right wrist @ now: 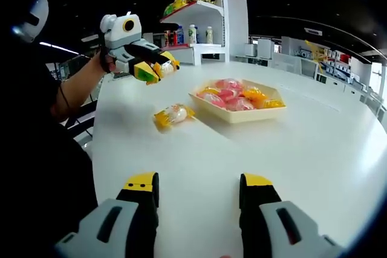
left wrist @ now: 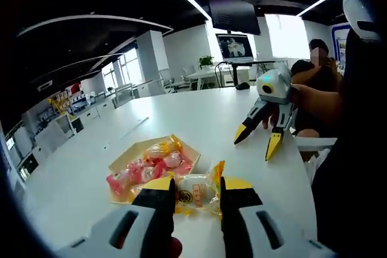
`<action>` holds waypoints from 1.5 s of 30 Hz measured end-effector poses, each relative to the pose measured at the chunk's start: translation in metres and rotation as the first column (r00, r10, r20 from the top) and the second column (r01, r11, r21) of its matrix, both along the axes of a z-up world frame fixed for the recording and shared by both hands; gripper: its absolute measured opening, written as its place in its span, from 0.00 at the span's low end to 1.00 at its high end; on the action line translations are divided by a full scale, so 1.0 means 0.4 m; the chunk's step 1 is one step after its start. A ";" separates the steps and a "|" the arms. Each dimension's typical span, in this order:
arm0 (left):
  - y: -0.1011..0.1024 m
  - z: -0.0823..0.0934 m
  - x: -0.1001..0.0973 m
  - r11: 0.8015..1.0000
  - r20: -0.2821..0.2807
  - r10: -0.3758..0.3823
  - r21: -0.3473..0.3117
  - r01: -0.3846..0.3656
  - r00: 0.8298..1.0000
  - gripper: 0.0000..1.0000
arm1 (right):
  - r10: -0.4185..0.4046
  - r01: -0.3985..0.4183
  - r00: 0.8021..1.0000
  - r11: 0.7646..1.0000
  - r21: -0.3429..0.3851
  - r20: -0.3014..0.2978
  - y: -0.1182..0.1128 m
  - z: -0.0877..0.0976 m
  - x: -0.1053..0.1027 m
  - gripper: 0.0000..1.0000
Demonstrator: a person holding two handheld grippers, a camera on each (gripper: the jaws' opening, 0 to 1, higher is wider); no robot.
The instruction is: Pick up the marshmallows scattered on the table and place them into the bowl on the table
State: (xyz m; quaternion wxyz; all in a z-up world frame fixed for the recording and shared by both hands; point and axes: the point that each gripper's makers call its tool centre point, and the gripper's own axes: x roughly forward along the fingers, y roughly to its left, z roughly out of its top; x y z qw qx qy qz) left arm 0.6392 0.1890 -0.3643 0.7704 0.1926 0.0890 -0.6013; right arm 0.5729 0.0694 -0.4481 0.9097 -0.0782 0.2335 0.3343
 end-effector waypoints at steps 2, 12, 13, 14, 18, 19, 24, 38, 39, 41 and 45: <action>-0.003 0.013 0.002 1.000 0.019 0.008 -0.020 -0.008 1.000 0.30 | 0.001 -0.001 1.000 1.000 0.001 -0.001 0.000 -0.001 -0.001 0.53; -0.009 0.069 0.040 0.988 0.016 0.104 -0.121 -0.101 0.994 0.29 | -0.005 0.005 1.000 1.000 0.009 -0.001 -0.001 0.000 -0.001 0.54; -0.009 0.068 0.044 0.987 0.017 0.111 -0.122 -0.108 0.994 0.29 | -0.005 0.005 1.000 1.000 0.010 0.000 -0.001 0.001 -0.001 0.54; -0.008 0.065 0.049 0.986 0.016 0.120 -0.120 -0.117 0.993 0.29 | -0.005 0.005 1.000 1.000 0.011 0.001 -0.001 0.002 -0.001 0.54; -0.009 0.063 0.055 0.984 0.022 0.133 -0.120 -0.130 0.991 0.30 | -0.009 0.009 1.000 1.000 0.011 -0.002 -0.005 0.000 -0.001 0.54; -0.010 0.065 0.057 0.983 0.023 0.137 -0.124 -0.134 0.990 0.30 | -0.010 0.010 1.000 1.000 0.011 -0.003 -0.006 -0.001 -0.001 0.54; -0.008 0.066 0.075 0.976 0.022 0.172 -0.137 -0.167 0.985 0.30 | -0.008 0.008 1.000 1.000 0.012 -0.001 -0.004 -0.001 -0.001 0.54; -0.031 0.077 0.097 0.971 0.006 0.188 -0.153 -0.185 0.982 0.30 | -0.012 0.012 1.000 1.000 0.011 0.006 -0.009 0.007 -0.001 0.54; -0.032 0.076 0.098 0.971 0.003 0.187 -0.153 -0.185 0.982 0.30 | -0.012 0.012 1.000 1.000 0.011 0.006 -0.009 0.008 -0.001 0.54; -0.036 0.075 0.099 0.970 -0.011 0.185 -0.161 -0.185 0.983 0.30 | -0.013 0.013 1.000 1.000 0.011 0.005 -0.010 0.008 -0.001 0.54; -0.035 0.076 0.109 0.968 -0.003 0.197 -0.160 -0.195 0.980 0.30 | -0.013 0.013 1.000 1.000 0.009 0.005 -0.011 0.009 -0.001 0.54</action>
